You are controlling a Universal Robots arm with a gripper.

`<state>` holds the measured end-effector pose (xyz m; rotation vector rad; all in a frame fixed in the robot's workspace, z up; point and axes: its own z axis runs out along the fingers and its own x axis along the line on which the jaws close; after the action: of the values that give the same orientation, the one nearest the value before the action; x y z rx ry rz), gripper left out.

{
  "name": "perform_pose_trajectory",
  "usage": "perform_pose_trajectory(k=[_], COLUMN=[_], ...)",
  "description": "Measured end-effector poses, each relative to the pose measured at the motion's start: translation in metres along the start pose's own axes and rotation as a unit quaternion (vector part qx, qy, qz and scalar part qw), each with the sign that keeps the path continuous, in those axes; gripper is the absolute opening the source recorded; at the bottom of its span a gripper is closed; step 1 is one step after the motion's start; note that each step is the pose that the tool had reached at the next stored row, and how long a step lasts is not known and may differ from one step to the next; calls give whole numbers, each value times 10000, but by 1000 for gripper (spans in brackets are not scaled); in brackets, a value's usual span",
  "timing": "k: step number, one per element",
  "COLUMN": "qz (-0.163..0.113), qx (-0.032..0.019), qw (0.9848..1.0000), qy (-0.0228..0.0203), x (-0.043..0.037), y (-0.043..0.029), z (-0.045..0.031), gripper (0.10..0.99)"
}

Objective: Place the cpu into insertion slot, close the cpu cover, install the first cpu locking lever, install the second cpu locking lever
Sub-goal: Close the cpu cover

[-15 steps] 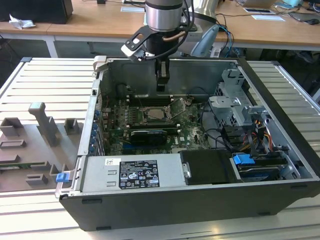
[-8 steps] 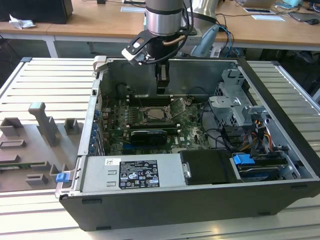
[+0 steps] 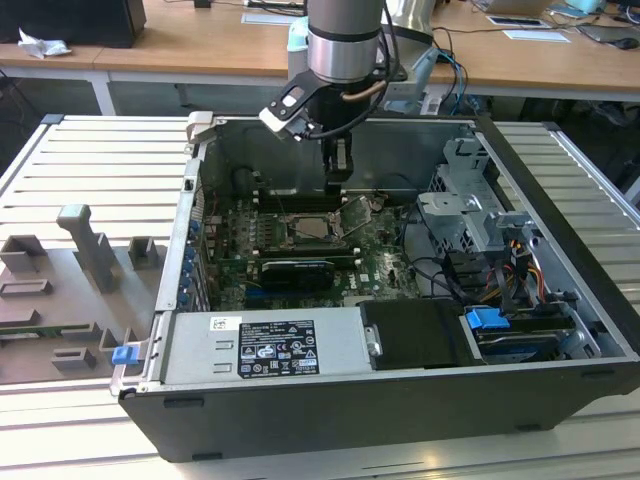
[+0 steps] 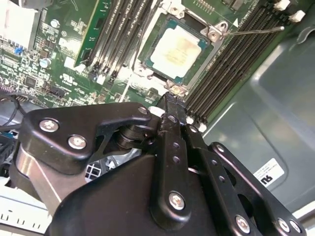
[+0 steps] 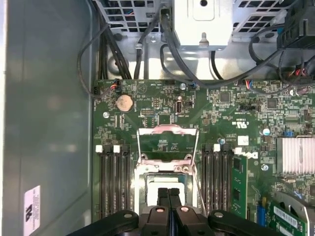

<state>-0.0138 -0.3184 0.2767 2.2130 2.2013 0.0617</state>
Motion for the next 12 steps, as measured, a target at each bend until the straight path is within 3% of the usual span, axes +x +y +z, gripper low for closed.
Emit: perform_pose_trajectory(k=[12], qz=[0], qx=[1], qw=[10000], qy=[-1], x=[-2], y=[103], z=[13], gripper=[106])
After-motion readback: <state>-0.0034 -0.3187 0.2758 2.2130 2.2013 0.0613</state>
